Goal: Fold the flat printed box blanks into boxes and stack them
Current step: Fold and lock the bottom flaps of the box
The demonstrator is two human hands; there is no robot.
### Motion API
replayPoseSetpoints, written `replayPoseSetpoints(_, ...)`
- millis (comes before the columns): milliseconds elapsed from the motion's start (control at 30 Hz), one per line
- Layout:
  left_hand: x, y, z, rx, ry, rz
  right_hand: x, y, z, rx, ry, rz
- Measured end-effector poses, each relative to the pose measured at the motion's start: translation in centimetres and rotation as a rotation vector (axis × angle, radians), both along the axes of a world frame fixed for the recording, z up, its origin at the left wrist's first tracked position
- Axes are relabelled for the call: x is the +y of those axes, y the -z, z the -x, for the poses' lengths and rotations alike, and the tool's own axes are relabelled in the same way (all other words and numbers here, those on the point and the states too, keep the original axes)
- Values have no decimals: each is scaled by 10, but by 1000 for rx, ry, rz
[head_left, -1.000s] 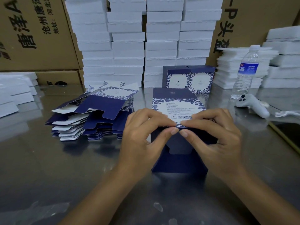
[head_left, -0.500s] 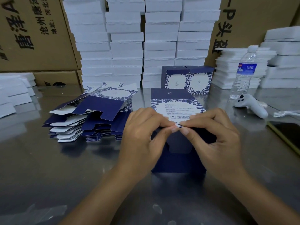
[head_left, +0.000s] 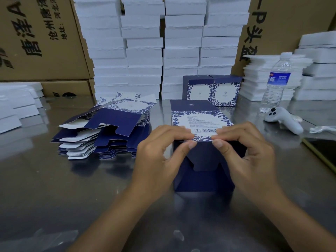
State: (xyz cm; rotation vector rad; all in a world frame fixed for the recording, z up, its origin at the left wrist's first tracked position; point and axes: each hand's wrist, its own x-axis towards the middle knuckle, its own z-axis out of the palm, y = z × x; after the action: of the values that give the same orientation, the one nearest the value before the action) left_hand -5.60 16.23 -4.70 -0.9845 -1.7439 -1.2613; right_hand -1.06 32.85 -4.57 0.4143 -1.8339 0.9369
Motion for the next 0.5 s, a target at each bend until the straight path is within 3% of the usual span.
replayPoseSetpoints(500, -3, -2, 3, -77, 7, -18, 4, 3, 1, -27, -37, 58)
